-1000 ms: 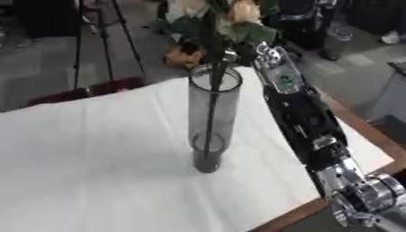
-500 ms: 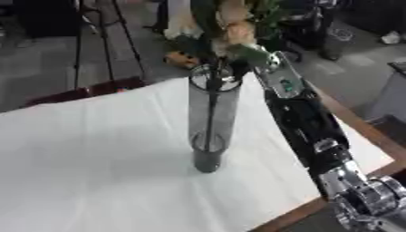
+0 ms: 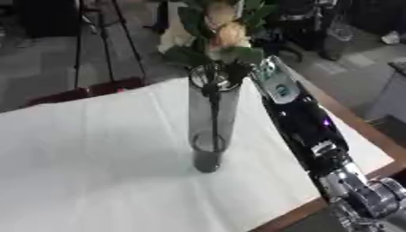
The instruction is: Arrange flowers into the vase.
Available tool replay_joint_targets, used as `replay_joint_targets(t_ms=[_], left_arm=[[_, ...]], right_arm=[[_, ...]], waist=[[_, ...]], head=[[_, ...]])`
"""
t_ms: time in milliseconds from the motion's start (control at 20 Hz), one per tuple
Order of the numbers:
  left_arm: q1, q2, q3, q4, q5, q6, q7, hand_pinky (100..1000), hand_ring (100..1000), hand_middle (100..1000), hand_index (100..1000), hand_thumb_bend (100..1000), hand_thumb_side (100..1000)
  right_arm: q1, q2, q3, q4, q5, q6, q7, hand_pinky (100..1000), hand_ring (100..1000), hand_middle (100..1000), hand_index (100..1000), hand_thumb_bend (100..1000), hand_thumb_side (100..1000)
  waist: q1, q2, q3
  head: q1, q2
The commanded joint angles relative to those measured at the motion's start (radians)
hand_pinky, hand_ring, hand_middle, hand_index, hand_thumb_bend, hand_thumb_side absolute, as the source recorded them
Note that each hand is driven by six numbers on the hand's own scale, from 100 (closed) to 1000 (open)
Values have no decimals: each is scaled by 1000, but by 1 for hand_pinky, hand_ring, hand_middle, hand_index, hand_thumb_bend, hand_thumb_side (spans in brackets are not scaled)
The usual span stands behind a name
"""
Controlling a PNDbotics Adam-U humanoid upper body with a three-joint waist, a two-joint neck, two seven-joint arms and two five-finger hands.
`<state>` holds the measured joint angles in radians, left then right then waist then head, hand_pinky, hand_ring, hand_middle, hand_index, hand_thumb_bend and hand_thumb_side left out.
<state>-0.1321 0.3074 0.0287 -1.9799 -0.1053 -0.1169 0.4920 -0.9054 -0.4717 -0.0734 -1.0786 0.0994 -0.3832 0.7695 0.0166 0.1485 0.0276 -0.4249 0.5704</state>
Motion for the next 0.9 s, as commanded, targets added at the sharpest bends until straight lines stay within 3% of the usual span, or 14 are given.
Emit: replay_joint_targets(t_ms=[50,900], left_arm=[[-7,17,8,-14,2,-1,-1,726,671,635,828,517,971],[-6,17,9,-14,1,-1,0,727,671,635,828,517,971]], right_arm=[[-13,-28,-3,-3,16,-143,138,906,926,911,958,1000,541],[5,-42,-21,9,28,-143,138,910,927,911,960,1000,541]], waist=[[-3,-16,2],[-3,-19,-1]], head=[[-3,-10],[-2,-10]])
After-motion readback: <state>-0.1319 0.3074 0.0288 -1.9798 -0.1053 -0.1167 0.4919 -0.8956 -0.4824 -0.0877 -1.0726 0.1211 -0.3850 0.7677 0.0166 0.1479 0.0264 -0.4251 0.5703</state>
